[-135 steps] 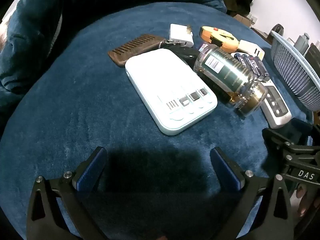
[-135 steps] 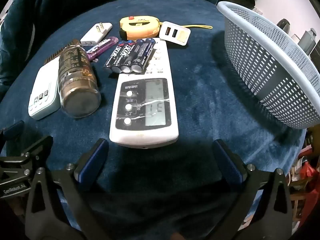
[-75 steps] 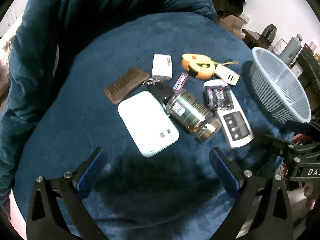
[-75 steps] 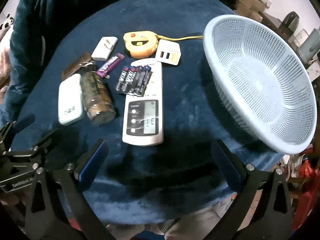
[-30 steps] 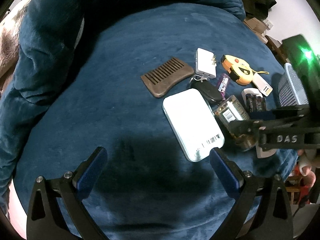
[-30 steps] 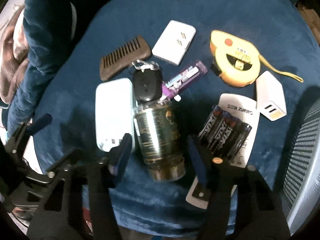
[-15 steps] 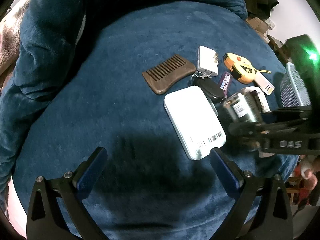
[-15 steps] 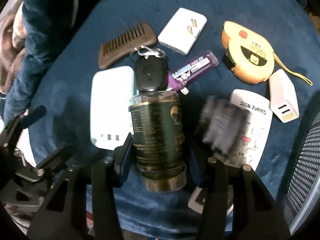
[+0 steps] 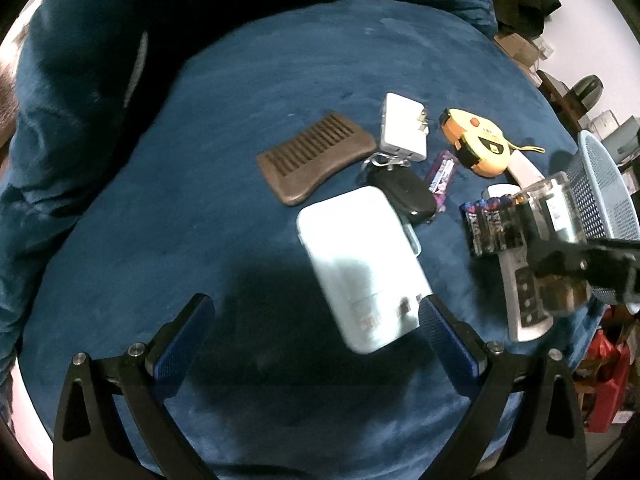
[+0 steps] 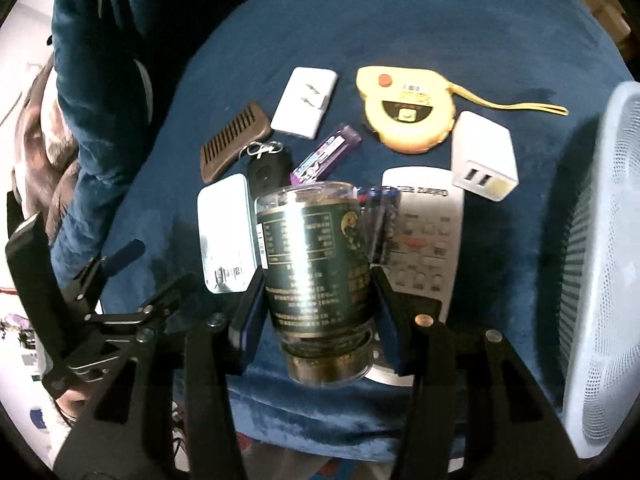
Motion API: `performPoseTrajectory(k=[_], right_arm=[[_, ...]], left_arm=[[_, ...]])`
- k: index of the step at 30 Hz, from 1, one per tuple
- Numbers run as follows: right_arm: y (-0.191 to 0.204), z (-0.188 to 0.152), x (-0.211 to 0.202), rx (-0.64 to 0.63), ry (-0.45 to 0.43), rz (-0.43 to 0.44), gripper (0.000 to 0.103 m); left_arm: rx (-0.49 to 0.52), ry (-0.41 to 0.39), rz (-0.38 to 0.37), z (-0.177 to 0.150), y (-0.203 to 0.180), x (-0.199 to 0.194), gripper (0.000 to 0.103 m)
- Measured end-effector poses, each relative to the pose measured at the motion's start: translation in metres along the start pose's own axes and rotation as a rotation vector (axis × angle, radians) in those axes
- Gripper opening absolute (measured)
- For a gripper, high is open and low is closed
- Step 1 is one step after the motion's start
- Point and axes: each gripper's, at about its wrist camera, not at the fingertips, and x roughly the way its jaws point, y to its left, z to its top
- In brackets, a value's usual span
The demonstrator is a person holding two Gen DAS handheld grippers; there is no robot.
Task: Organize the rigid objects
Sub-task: 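Lower the left tool onto the white power bank while the right tool approaches the glass jar, then close the left tool on the power bank while the right tool grips the glass jar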
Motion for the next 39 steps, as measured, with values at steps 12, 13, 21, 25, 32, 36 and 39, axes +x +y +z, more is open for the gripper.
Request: performPoseTrajectory(k=[12,13,21,25,32,36,39], right_arm=[[-0.002,-0.006,-0.012,-0.02,-0.023,0.009,0.05],[-0.004,-0.006,-0.013,-0.018,-0.025,0.01,0.05],[-0.01,-0.005,-0.014,-0.004,-0.025,0.015,0.05],[-0.012,-0.006,-0.013,-0.002,-0.024,0.006,0.05],[-0.01,-0.008,-0.011,-0.003,-0.019,-0.002,0.05],[-0.009,-0.008,-0.014,0.001,-0.033,0.004,0.05],[-0.01,-0.009,-0.017,0.005,-0.049,0.012,0.05]], left_arm=[[-0.031,0.06,0.044,0.026,-0.024,0.039,0.102],[-0.032,0.068,0.055,0.027,-0.025,0.044,0.1],[-0.016,0.08,0.005,0.023,-0.021,0.049,0.074],[0.001,0.093,-0.01,0.01,-0.014,0.037,0.072],[0.0,0.068,-0.029,-0.004,0.0,0.023,0.072],[-0.009,0.036,-0.059,-0.006,-0.003,0.005,0.068],[-0.004,0.021,-0.059,-0.003,-0.007,-0.011,0.067]])
